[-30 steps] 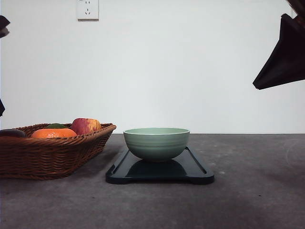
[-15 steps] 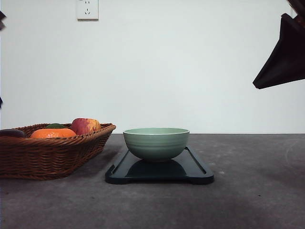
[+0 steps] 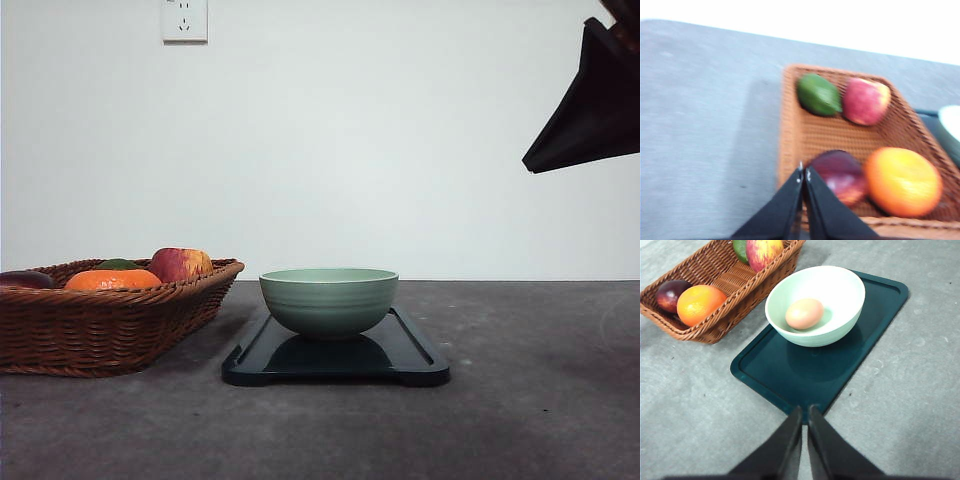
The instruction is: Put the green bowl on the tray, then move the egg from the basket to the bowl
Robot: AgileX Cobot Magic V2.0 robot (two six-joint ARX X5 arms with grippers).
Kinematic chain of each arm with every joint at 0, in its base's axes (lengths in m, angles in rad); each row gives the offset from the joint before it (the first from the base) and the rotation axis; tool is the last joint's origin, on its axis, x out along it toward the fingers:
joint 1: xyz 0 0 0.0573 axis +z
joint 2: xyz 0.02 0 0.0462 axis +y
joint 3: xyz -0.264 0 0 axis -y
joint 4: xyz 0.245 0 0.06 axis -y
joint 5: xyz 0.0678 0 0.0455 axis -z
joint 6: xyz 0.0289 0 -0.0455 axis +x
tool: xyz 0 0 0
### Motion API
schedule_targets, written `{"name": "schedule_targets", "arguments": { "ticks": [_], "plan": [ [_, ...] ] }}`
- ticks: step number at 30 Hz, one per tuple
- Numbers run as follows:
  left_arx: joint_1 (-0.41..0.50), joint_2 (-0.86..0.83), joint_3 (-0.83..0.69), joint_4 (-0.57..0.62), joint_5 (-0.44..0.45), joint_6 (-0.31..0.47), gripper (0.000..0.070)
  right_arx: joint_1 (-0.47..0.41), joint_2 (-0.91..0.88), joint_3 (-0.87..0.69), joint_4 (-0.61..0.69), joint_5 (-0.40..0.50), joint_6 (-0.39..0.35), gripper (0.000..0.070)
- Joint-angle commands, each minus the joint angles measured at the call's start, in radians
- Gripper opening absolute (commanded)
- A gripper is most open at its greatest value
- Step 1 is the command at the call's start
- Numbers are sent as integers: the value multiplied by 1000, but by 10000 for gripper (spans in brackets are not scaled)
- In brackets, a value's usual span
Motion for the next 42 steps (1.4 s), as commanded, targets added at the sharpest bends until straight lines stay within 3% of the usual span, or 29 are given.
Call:
{"name": "schedule_targets", "arguments": {
  "ticks": [1, 6, 37, 39, 42],
  "plan": [
    [15, -31, -19, 11, -2, 11, 0, 6, 3, 5, 11, -4, 3, 12],
    [32, -119, -78, 15, -2, 10, 0, 6, 3, 5, 11, -3, 3, 12],
    [32, -118, -116, 19, -3, 6, 0, 6, 3, 5, 17, -1, -11, 12],
    [32, -118, -116, 19, -3, 6, 0, 5, 0, 3, 19, 34, -63, 12],
    [32, -118, -116, 19, -3, 6, 0, -4, -50, -29, 57, 154, -113, 12]
  ]
}}
